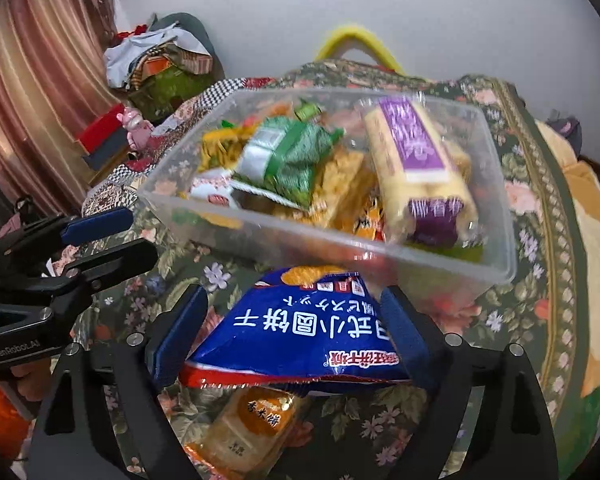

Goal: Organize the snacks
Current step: 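Grasp the blue biscuit bag with the right tool while the left tool grasps the orange-labelled rice cake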

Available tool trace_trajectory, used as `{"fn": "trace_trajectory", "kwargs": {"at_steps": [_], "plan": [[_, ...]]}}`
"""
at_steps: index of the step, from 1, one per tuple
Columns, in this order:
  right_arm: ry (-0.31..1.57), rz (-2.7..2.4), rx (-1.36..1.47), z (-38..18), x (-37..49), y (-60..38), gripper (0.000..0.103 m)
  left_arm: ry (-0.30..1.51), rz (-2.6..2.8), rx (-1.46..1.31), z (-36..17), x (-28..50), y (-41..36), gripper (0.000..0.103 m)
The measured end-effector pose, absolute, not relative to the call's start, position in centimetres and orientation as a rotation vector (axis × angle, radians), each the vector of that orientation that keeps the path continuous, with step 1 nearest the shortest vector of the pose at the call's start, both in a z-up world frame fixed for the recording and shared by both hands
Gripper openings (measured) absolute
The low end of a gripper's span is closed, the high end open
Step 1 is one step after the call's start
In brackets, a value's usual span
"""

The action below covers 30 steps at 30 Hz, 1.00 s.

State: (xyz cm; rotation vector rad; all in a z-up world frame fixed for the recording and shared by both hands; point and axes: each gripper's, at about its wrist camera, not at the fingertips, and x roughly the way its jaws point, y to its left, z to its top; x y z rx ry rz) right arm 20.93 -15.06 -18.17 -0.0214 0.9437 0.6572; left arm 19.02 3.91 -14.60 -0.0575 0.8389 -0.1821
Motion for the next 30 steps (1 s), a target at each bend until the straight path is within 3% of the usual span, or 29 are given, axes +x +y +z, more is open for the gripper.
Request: {"fn": "trace_trajectory", "kwargs": {"at_steps": [4, 13, 30], "plan": [[0.981, 0.617, -0.025, -19.5, 21.4, -15.9, 0.086, 0.865, -0.191, -0.081, -15.8, 19.0, 4.0, 0.057], [0.953, 0.583, -0.017, -20.1, 20.0, -17.8, 0.066, 0.903, -0.231, -0.085, -16.8, 18.4, 2.3, 0.057], [0.884, 0.487, 0.084, -18.3, 15.3, -25.0, 0.065, 1.011, -0.36, -0.096, -18.2, 15.5, -5.7, 0.057]]}}
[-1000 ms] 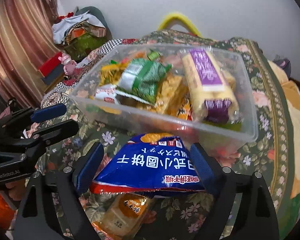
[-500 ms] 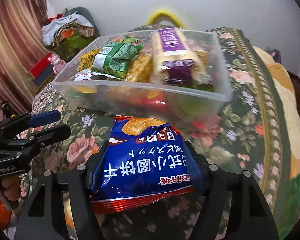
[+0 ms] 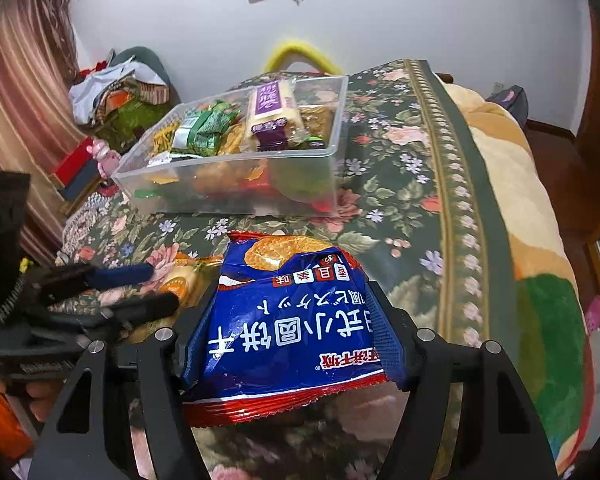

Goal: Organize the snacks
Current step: 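Grasp the blue biscuit bag with the right tool while the left tool grasps the orange-labelled rice cake, then carry the biscuit bag and rice cake over the box and open both tools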

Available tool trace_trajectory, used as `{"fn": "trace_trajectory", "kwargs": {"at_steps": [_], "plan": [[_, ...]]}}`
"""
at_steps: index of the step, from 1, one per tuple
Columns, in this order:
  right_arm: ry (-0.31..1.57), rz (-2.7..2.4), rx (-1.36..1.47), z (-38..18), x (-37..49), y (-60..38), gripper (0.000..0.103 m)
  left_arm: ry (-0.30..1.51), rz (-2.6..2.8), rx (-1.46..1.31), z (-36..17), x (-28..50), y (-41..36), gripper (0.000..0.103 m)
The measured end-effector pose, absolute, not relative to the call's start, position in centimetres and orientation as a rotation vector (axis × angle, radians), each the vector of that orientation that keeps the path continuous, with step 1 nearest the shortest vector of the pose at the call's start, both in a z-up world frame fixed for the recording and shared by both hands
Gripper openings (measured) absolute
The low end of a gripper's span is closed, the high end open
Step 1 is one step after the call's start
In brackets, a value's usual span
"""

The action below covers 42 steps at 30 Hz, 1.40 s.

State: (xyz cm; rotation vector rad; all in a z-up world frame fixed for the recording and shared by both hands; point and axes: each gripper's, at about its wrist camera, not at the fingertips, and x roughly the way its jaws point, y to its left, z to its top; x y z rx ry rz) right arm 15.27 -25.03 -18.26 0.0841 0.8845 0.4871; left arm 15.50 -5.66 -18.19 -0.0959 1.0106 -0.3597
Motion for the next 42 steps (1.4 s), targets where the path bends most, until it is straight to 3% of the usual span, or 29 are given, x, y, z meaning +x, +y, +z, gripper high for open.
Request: {"fn": "trace_trajectory", "kwargs": {"at_steps": [4, 6, 7, 32, 42], "plan": [[0.87, 0.479, 0.091, -18.0, 14.5, -25.3, 0.065, 0.996, -0.289, -0.041, -19.3, 15.1, -7.2, 0.054], [0.865, 0.477, 0.098, -17.9, 14.3, -25.5, 0.065, 0.981, -0.261, -0.019, -19.6, 15.0, -7.4, 0.036], [0.863, 0.477, 0.101, -17.8, 14.1, -25.6, 0.065, 0.978, -0.253, -0.019, -19.7, 15.0, -7.4, 0.035], [0.677, 0.535, 0.089, -11.7, 17.7, -21.8, 0.065, 0.696, -0.152, -0.072, -8.9, 17.7, 0.8, 0.035], [0.662, 0.58, 0.023, -11.3, 22.6, -17.2, 0.065, 0.711, -0.089, -0.078, -9.2, 22.9, 3.8, 0.035]]}}
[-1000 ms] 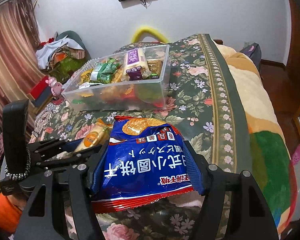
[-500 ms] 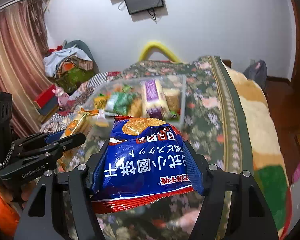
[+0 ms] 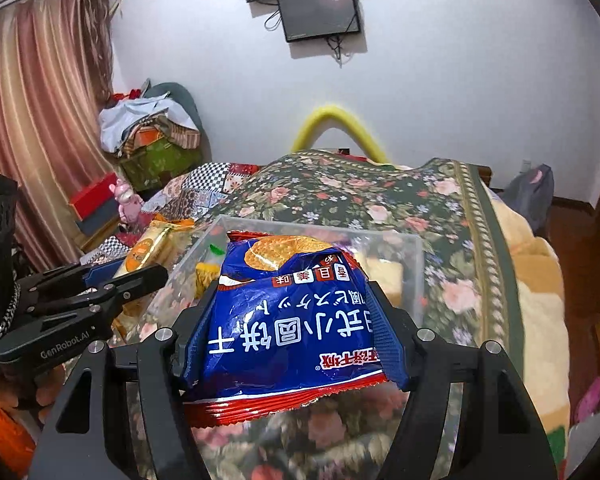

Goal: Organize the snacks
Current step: 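Carry the biscuit bag and rice cake over the box and open both tools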

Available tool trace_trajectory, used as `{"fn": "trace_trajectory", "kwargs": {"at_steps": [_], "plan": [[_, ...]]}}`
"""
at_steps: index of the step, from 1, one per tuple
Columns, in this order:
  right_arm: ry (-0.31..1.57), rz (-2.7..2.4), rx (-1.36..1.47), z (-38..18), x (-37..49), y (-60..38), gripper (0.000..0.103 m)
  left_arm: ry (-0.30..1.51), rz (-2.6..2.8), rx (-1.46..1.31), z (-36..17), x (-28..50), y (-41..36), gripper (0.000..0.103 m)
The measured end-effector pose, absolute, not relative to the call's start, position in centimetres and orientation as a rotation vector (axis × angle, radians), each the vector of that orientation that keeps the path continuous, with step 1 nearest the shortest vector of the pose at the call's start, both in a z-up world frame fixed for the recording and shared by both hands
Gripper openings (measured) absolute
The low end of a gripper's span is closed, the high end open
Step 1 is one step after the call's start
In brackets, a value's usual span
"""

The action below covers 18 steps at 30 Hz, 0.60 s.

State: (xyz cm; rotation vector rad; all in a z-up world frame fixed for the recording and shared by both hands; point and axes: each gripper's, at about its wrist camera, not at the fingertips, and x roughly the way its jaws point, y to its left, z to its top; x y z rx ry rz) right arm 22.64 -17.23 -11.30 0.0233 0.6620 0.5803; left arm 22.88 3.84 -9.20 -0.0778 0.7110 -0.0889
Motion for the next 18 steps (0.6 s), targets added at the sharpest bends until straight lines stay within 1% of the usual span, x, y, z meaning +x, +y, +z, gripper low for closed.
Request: {"fn": "trace_trajectory", "kwargs": {"at_steps": [13, 16, 18], "plan": [[0.774, 0.587, -0.052, -13.7, 28.4, -13.3, 0.066, 0.793, -0.113, -0.057, -12.4, 29.0, 4.1, 0.035], [0.803, 0.607, -0.024, -14.1, 28.9, -13.6, 0.067, 0.815, -0.107, -0.062, -13.2, 29.6, 4.1, 0.039], [0.804, 0.6, -0.021, -14.0, 28.7, -13.8, 0.067, 0.829, -0.105, -0.071, -13.6, 29.8, 4.2, 0.049]]}}
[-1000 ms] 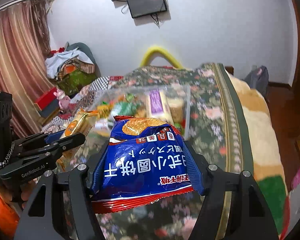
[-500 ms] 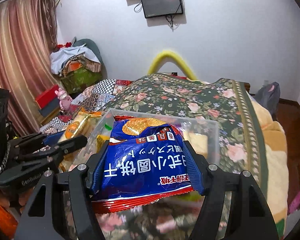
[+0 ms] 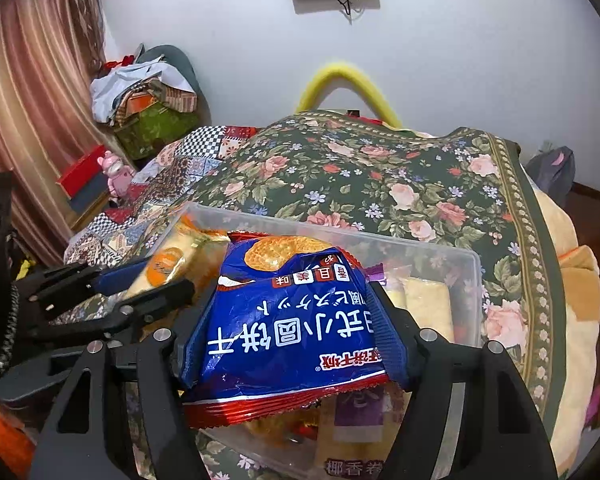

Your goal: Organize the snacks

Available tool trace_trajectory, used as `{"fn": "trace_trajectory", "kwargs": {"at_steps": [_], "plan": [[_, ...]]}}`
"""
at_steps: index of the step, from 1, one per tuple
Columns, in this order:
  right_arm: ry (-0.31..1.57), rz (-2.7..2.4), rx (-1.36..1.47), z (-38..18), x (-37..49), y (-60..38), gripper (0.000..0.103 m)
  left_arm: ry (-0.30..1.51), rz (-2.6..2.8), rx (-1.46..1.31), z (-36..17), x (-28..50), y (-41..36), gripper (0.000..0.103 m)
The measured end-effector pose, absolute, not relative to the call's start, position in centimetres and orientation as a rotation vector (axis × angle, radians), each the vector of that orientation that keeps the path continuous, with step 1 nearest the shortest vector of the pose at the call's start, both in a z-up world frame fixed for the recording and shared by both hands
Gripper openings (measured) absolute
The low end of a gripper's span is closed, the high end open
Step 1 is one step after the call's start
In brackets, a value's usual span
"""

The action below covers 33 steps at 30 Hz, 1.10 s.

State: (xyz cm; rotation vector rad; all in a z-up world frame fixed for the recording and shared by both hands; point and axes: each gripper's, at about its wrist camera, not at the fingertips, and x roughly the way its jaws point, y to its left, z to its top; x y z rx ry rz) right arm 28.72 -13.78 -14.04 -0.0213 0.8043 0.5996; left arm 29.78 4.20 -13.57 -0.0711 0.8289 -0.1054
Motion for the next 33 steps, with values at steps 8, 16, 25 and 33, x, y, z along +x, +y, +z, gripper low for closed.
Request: {"fn": "trace_trajectory", "kwargs": {"at_steps": [8, 16, 25, 33], "plan": [[0.772, 0.606, 0.002, -12.0, 26.5, -14.8, 0.072, 0.779, -0.122, -0.059, -11.3, 26.5, 4.1, 0.057], [0.656, 0.595, 0.055, -6.7, 21.2, -17.9, 0.072, 0.574, -0.114, -0.045, -3.6, 18.9, 3.5, 0.057], [0.426, 0.572, 0.059, 0.0, 11.5, -20.6, 0.081, 0.36, -0.11, -0.044, 3.2, 9.6, 2.1, 0.066], [0.332, 0.511, 0.024, 0.8, 7.0, -20.7, 0.099, 0.283, -0.099, -0.016, 4.2, 5.0, 1.2, 0.09]]}}
